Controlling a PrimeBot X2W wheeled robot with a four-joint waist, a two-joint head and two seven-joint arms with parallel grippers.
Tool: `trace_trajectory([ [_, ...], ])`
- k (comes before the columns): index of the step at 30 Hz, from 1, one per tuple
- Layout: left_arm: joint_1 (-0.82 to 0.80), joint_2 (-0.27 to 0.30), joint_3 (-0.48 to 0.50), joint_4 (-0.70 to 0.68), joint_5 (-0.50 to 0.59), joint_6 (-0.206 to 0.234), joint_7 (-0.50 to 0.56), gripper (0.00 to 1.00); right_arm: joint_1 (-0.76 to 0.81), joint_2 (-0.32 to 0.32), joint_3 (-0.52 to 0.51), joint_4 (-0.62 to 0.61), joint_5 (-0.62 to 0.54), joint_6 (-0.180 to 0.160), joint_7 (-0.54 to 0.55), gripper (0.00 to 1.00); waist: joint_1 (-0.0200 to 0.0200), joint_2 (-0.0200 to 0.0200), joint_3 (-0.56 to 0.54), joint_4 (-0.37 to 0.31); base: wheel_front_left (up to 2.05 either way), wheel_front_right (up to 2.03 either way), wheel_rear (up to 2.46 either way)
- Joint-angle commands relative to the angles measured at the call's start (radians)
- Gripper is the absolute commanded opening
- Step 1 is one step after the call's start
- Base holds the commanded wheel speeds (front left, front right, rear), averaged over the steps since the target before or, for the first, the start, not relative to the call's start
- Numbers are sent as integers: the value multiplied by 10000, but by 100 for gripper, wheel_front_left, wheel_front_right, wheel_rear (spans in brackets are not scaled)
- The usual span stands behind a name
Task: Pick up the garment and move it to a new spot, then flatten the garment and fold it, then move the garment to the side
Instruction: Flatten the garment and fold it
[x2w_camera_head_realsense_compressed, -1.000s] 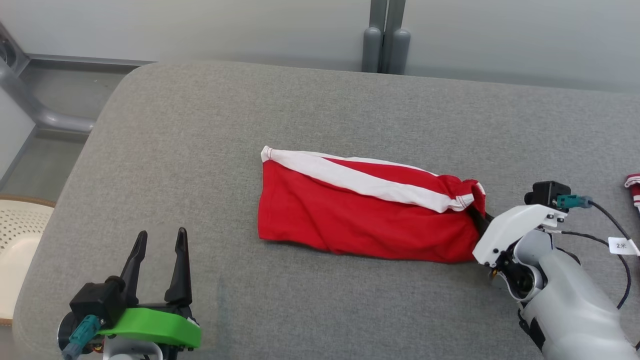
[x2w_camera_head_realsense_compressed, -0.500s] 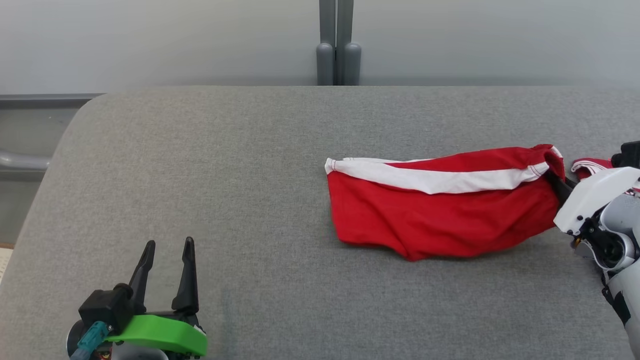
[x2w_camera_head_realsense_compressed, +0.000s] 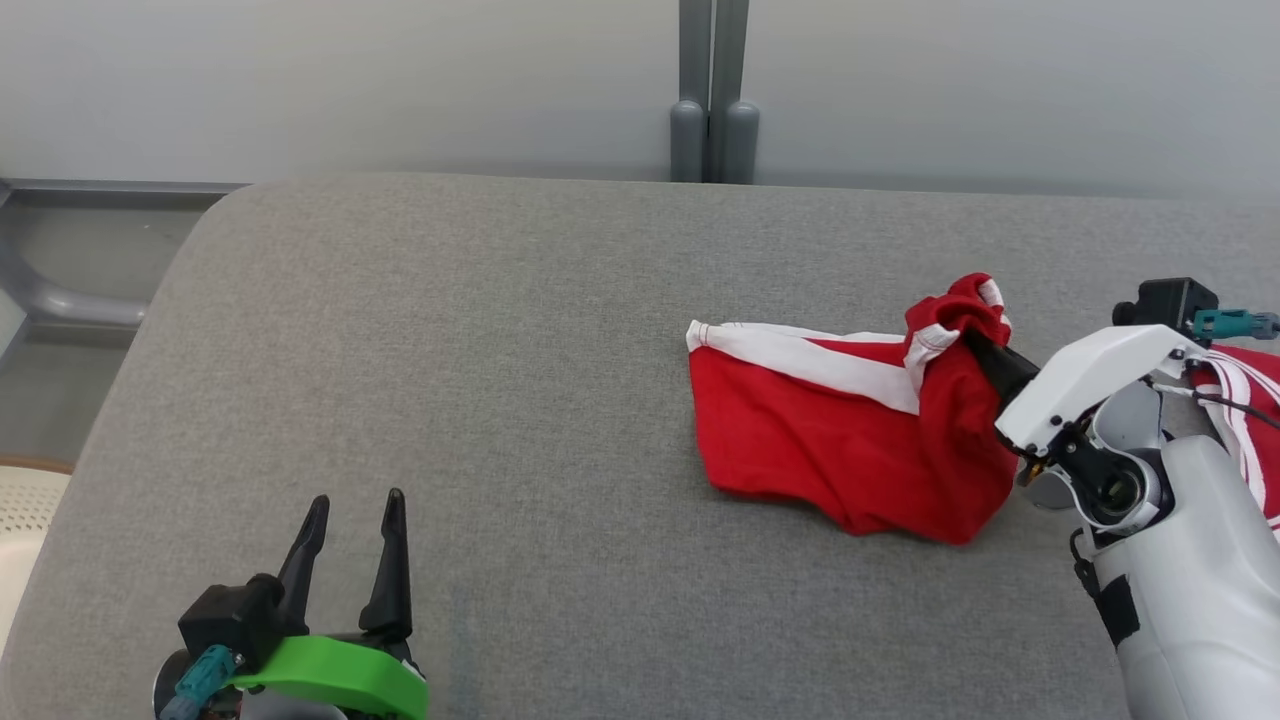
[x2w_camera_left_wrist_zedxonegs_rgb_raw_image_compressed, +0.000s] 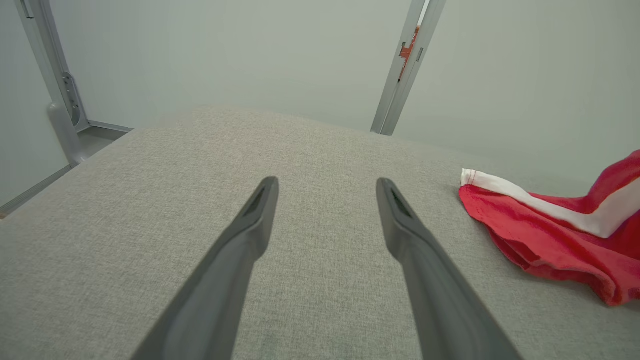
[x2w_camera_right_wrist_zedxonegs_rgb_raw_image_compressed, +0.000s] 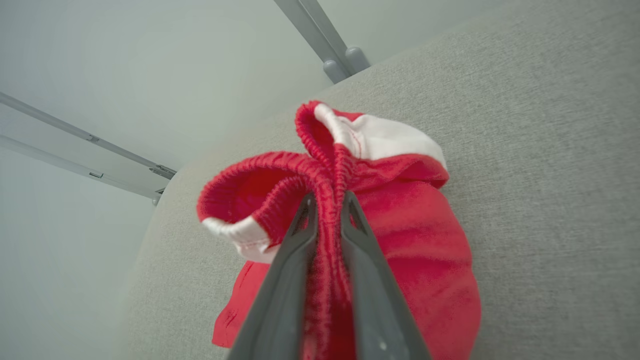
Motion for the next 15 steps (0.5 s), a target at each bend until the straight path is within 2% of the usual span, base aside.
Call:
trace_trajectory([
  [1,-58,-35,-22,30,-21,-29,-11,100,-92,147,-118,-45,-180,5,34,0,0,-1,103,300,0,0,0],
  [7,-224,-161,-94,228,-95,-97,-46,100,-450,756,-367,262,-935,5,24,0,0,-1,326,825,0,0,0],
  [15,-403,-243,-33,440,-86,-160,-96,100,-801,1009,-202,942,-1287,5,-270,0,0,-1,527,1132,0,0,0],
])
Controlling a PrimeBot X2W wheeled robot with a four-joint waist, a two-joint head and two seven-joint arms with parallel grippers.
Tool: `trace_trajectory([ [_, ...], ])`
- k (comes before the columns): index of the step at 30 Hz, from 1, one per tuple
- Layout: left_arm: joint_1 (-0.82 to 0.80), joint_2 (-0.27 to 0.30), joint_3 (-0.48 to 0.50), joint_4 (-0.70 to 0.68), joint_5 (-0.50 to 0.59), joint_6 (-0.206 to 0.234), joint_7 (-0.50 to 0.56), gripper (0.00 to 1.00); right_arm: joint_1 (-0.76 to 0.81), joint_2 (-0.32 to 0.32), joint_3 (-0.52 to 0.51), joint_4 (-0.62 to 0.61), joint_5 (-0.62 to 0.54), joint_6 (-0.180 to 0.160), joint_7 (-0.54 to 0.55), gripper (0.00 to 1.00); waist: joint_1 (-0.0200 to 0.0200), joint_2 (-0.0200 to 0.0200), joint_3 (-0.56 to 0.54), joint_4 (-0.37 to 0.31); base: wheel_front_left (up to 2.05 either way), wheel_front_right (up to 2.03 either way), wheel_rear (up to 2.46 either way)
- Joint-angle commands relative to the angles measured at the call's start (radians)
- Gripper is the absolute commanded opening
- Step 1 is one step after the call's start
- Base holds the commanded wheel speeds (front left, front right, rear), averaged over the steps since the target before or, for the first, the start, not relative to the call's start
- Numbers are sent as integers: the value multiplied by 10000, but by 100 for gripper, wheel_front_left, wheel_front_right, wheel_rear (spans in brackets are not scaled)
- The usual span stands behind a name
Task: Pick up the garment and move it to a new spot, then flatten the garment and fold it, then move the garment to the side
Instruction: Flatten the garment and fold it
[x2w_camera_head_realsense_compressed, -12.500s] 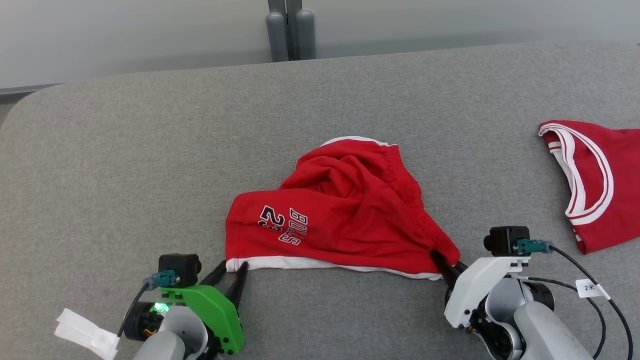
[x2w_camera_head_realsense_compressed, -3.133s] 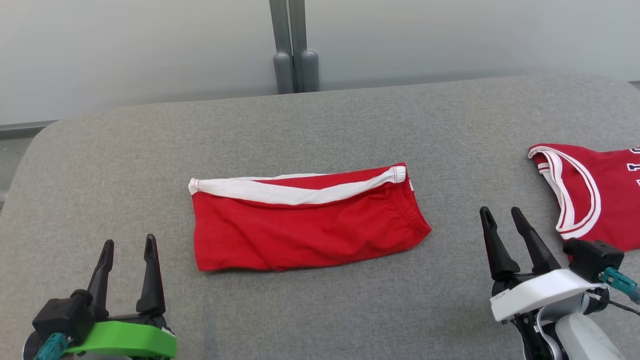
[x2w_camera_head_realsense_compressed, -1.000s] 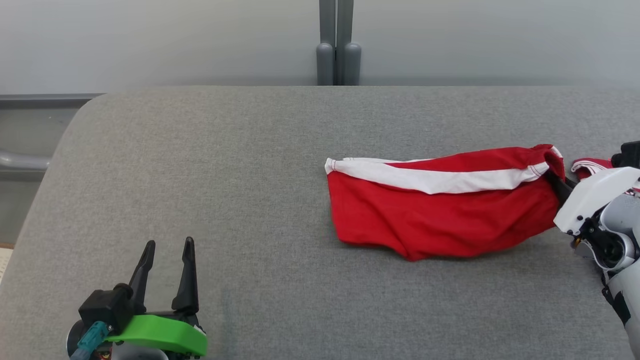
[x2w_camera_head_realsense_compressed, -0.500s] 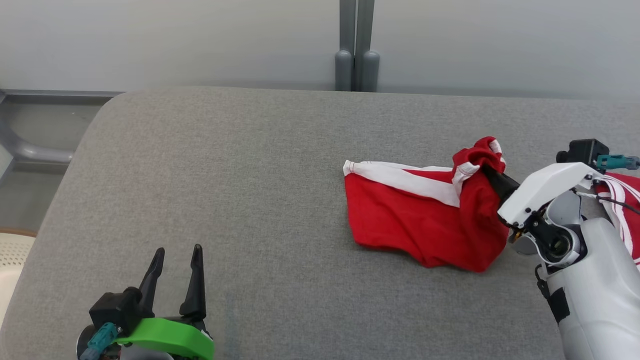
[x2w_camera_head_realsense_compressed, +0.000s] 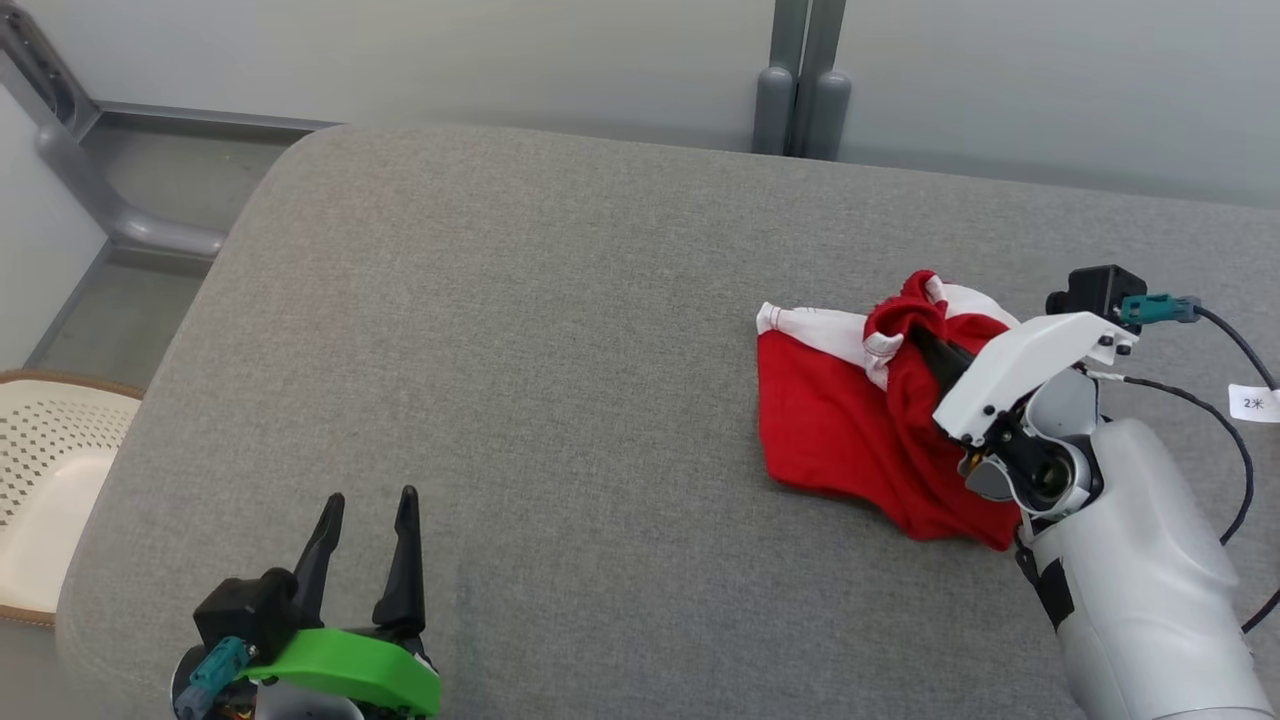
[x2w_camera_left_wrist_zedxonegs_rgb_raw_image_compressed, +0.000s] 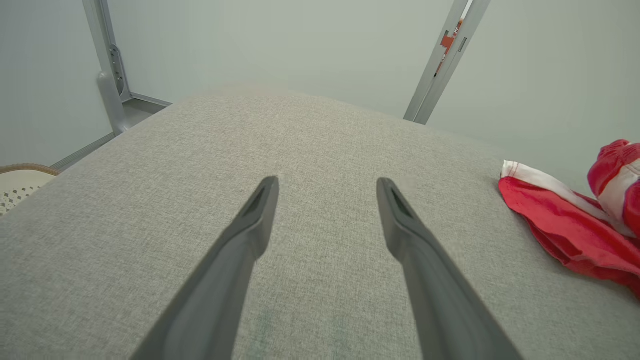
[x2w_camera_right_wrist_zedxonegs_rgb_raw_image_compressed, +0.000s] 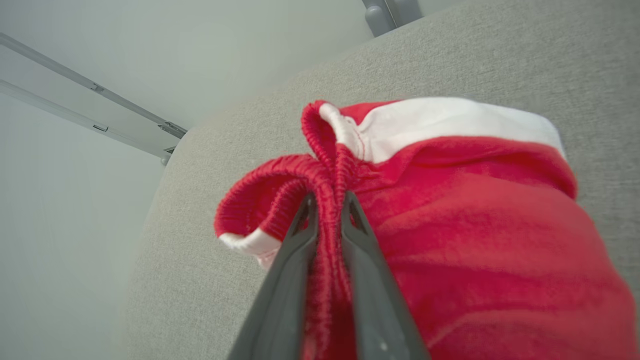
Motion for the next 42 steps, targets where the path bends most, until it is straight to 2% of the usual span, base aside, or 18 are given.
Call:
trace_trajectory([
  [1,-197,-44,24,44,-2,-49,-75,100,-136,-24,186,139,201,5,-147,0,0,0,79,85,0,0,0],
  [19,-442,-201,116,151,210,-209,-77,100,-1444,-21,3401,2540,2422,5,-2284,0,0,0,298,-101,0,0,0],
  [20,-447,-206,123,164,222,-222,-77,100,-1506,-23,3534,2667,2504,5,-2336,8,0,0,295,-102,0,0,0],
  [21,-443,-208,132,189,231,-223,-75,100,-1575,-19,3701,2796,2623,5,-2413,47,0,0,283,-106,0,0,0],
  [22,-439,-207,149,207,233,-229,-75,100,-1621,-19,3840,2889,2721,5,-2468,100,0,0,265,-113,0,0,0],
  [29,-232,-141,317,298,297,-223,-76,100,-1801,-22,4805,2960,3239,5,-2855,100,0,0,-117,-396,0,0,0],
  [33,-69,-119,375,242,321,-164,-77,100,-1858,-36,5007,2712,2974,5,-3105,100,0,0,-395,-674,0,0,0],
  [42,217,-63,476,60,316,-90,-68,100,-1306,-1479,4377,1589,2077,5,-3506,100,0,0,-615,-1282,0,0,0],
])
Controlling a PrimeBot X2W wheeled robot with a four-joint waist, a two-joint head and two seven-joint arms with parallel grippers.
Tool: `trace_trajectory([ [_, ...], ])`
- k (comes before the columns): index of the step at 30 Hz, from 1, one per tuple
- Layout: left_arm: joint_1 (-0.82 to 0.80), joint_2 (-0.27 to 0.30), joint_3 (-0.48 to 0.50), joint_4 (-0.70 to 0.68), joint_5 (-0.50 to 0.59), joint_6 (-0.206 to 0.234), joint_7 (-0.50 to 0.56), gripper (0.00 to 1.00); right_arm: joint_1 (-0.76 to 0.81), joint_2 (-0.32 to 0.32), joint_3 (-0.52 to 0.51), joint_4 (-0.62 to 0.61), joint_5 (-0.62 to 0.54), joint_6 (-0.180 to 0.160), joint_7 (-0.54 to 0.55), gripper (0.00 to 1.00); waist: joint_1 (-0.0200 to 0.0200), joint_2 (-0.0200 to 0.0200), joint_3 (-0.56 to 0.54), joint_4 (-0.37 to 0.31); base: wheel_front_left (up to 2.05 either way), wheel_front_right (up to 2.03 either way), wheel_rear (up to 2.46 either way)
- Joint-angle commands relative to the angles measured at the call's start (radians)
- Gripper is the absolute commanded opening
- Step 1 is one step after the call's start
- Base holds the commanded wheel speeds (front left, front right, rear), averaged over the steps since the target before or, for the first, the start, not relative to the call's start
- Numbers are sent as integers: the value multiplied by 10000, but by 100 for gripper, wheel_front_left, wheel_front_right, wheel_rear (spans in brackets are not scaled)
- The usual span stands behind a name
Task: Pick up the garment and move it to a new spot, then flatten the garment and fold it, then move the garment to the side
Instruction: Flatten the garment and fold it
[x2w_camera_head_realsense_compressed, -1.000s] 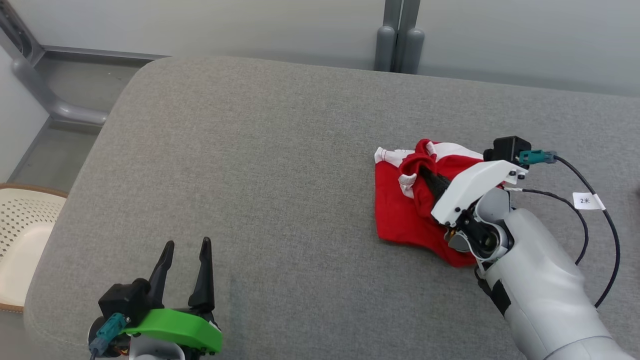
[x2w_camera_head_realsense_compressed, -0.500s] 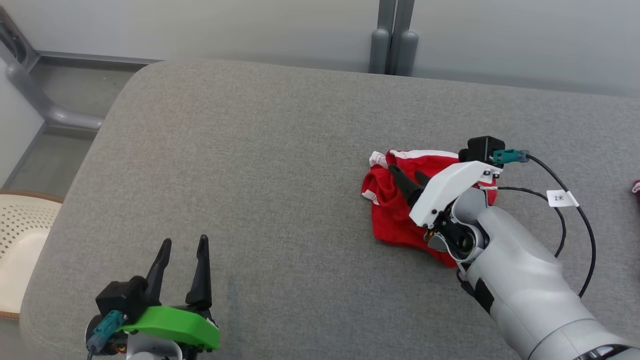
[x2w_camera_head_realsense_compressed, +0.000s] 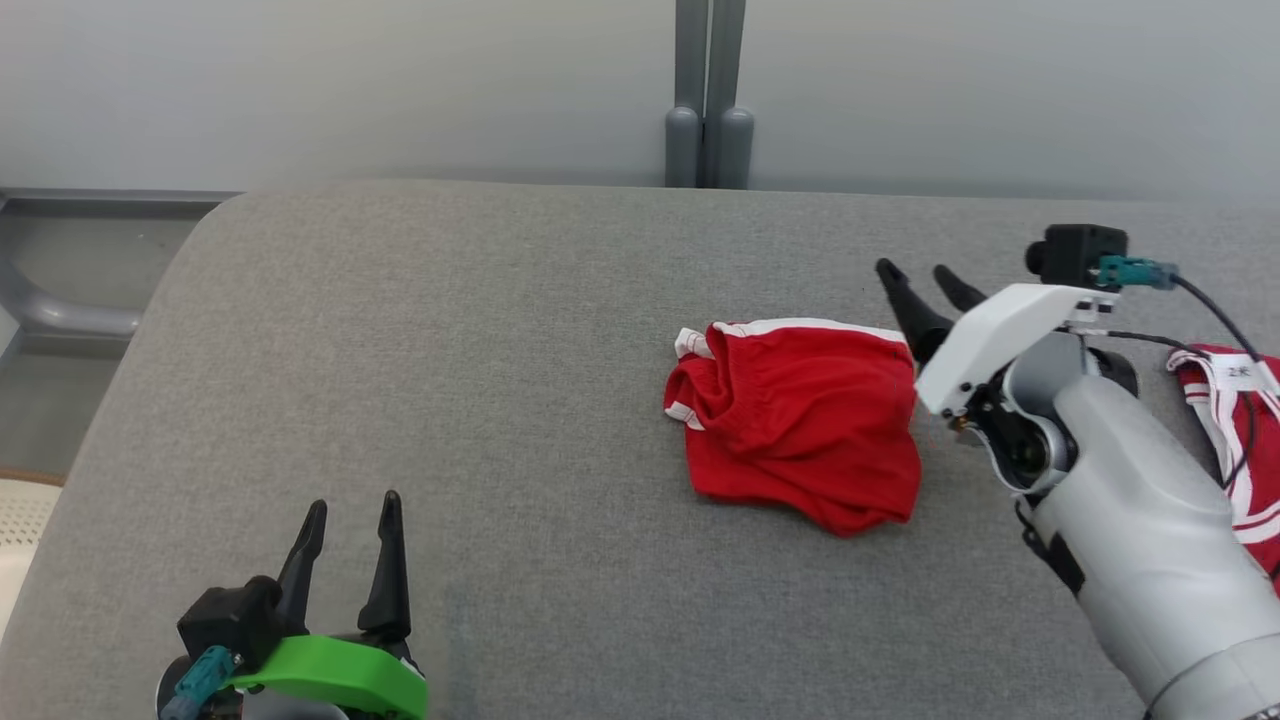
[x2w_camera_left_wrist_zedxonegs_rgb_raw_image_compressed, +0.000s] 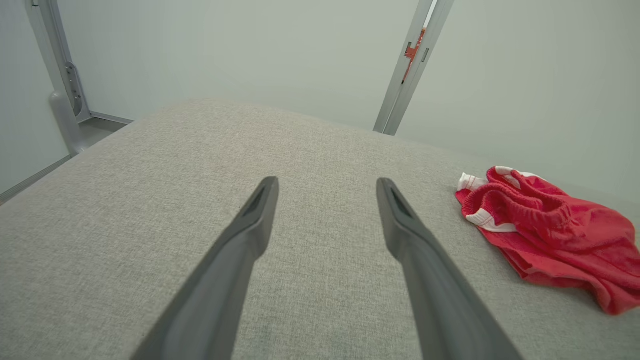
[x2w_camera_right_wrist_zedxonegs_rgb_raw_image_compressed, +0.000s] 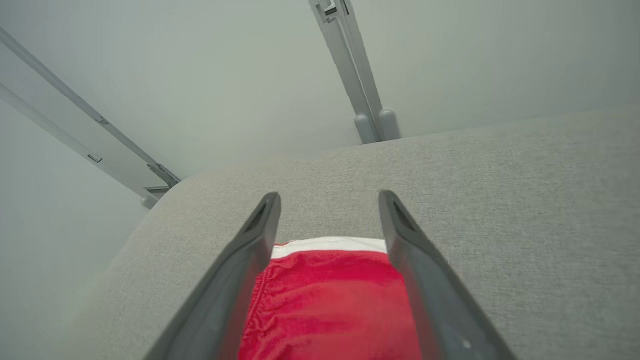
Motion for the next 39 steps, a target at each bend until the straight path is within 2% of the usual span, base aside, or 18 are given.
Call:
trace_trajectory([
  [1,138,72,21,-42,98,47,-24,100,294,-214,-225,-195,-80,5,-96,100,0,-1,-74,-257,0,0,0],
  [7,97,29,32,-177,122,45,-24,100,1269,-788,-1285,-1041,-549,5,-436,100,0,-1,-3,-505,0,0,0],
  [12,54,10,137,-383,209,-7,-22,100,2094,-675,-2111,-1797,-1132,5,-837,100,0,-1,6,-609,0,0,0],
  [20,297,-127,459,-689,302,11,-24,100,3682,-531,-2386,-3872,-2280,5,-1755,100,0,-1,-185,-988,0,0,0],
  [24,394,-179,589,-749,392,-26,-24,100,4504,-363,-2568,-4655,-2423,5,-2210,100,0,-1,-287,-1255,0,0,0],
  [32,528,-263,959,-947,609,-127,-24,100,5759,-171,-2956,-5229,-3048,5,-2768,100,0,-1,-289,-1696,0,0,0],
  [39,641,-308,1140,-1045,853,-200,-24,100,6142,148,-3158,-5376,-3919,5,-2879,100,0,-1,-161,-1827,0,0,0],
])
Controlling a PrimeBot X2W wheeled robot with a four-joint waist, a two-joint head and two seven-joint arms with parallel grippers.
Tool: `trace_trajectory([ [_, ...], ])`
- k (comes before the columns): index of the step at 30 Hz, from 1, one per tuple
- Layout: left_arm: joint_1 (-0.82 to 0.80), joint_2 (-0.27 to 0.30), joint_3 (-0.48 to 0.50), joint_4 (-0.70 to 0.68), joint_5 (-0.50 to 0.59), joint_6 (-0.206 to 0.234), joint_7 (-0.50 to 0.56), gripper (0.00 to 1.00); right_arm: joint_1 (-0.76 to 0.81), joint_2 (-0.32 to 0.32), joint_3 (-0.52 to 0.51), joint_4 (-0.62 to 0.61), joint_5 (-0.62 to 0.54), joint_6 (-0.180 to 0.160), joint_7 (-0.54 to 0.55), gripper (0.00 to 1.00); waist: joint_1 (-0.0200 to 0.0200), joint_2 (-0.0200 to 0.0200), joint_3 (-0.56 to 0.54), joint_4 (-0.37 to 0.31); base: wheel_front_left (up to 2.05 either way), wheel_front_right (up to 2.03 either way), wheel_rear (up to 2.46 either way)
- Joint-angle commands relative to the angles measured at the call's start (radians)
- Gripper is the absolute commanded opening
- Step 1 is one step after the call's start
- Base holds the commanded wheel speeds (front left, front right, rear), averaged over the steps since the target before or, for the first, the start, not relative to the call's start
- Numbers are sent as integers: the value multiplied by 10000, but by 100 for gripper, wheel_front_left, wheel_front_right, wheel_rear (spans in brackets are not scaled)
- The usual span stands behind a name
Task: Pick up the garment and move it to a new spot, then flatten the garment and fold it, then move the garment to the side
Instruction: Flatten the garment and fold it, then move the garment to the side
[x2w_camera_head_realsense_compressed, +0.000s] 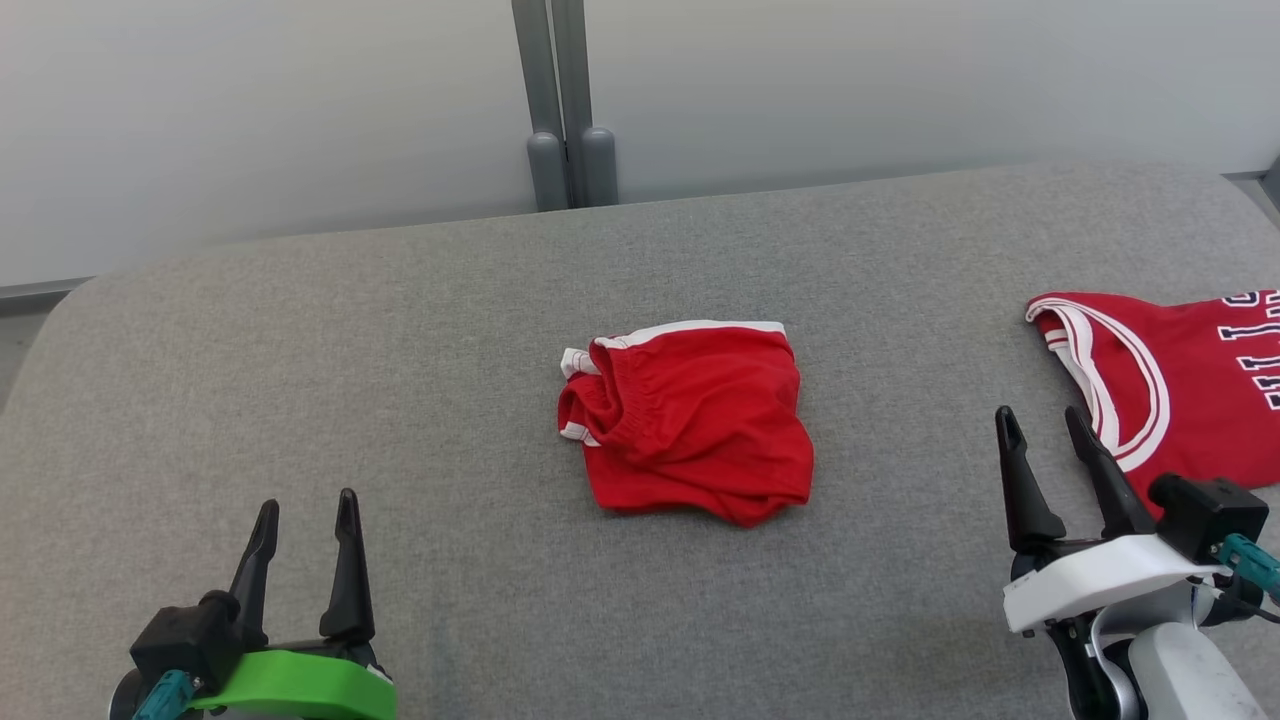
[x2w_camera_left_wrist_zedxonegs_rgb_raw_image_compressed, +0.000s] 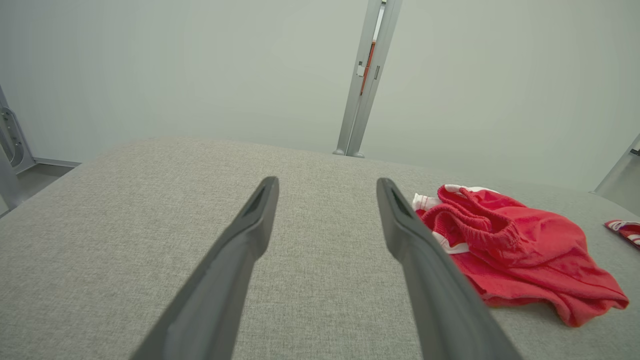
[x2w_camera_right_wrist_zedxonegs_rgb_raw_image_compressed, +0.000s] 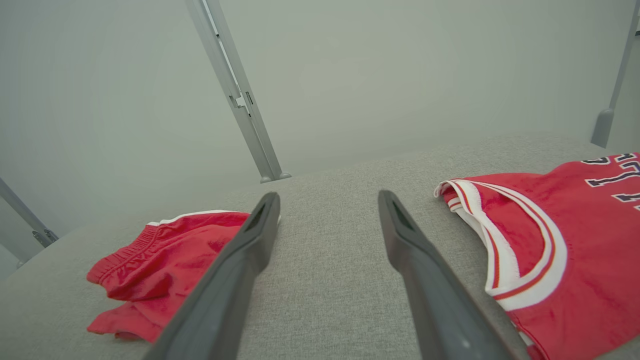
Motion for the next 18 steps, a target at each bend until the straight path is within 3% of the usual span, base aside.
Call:
trace_trajectory([
  [1,79,-20,60,-43,54,-26,-24,100,106,23,-60,-91,-153,5,-37,100,0,-1,47,-19,0,0,0],
  [14,88,-144,86,104,229,-144,-24,100,85,246,71,138,-484,5,-27,100,0,-1,-72,170,0,0,0],
  [18,73,-169,73,140,248,-169,-24,100,-566,418,323,478,-193,5,585,100,0,-1,-18,283,0,0,0],
])
